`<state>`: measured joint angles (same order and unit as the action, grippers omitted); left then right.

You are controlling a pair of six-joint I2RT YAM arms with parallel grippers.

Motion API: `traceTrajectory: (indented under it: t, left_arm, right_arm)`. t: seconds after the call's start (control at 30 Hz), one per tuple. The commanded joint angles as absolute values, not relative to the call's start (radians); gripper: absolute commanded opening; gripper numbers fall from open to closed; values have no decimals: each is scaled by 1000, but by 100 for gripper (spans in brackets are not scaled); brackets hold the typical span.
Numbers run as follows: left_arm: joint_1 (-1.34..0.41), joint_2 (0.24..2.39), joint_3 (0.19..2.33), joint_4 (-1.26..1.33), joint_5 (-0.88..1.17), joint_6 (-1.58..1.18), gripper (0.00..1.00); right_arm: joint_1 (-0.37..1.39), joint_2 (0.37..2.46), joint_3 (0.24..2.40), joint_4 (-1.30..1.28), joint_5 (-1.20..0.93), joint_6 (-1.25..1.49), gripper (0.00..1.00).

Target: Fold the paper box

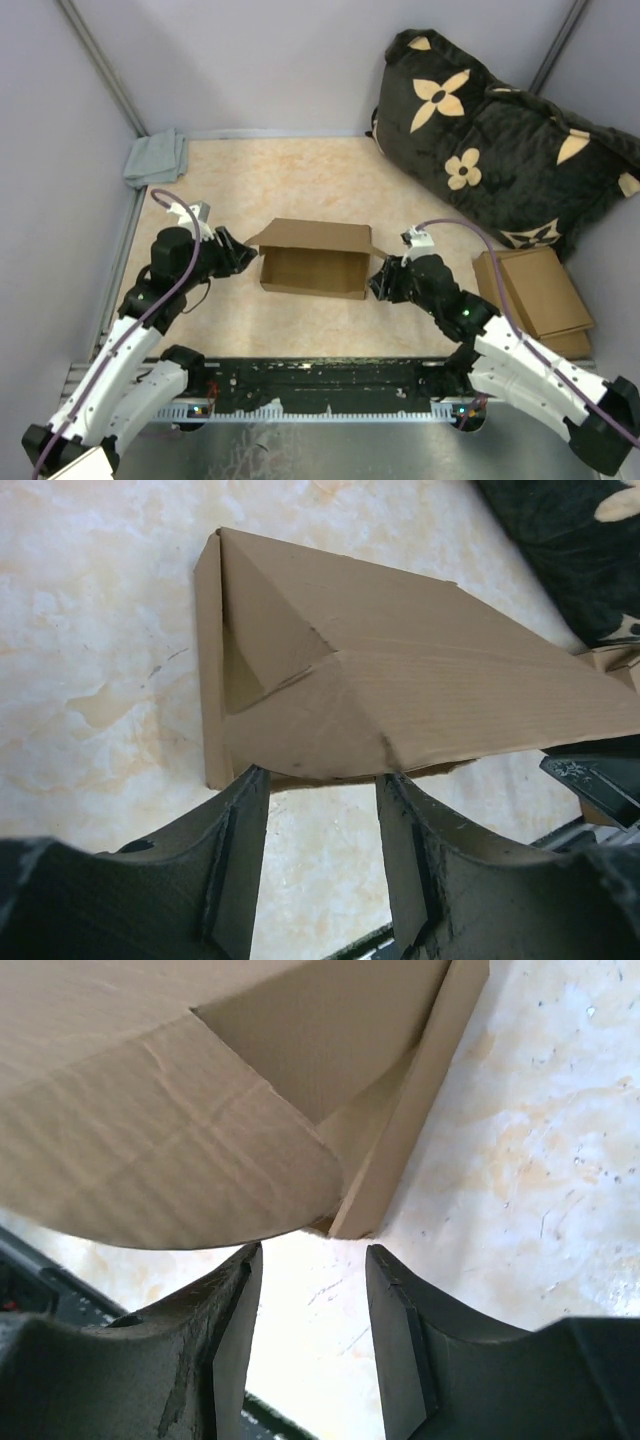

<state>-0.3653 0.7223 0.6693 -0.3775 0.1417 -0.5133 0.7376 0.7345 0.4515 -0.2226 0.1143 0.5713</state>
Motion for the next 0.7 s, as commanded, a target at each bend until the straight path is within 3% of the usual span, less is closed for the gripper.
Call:
traceTrajectory:
  t: [0.0,0.23,0.37,0.53,0.67]
  left_arm:
    - [-372,659,723,-460,155,-550,52]
    - [-373,601,789,-513,107,-550,52]
    - [-372,576,857,-515,70,-531,52]
    - [-372,680,802,-409,52,-495,54]
    - [-372,898,780,-328,118,-473,54]
  right_arm:
    - [746,628,462,-351,81,660,47]
    - [746,462,520,-492,209,697,48]
    - [745,465,615,-531,269,679,53]
    - [742,678,719,-486,302,631,80]
    - [681,942,796,-446,229,587,85]
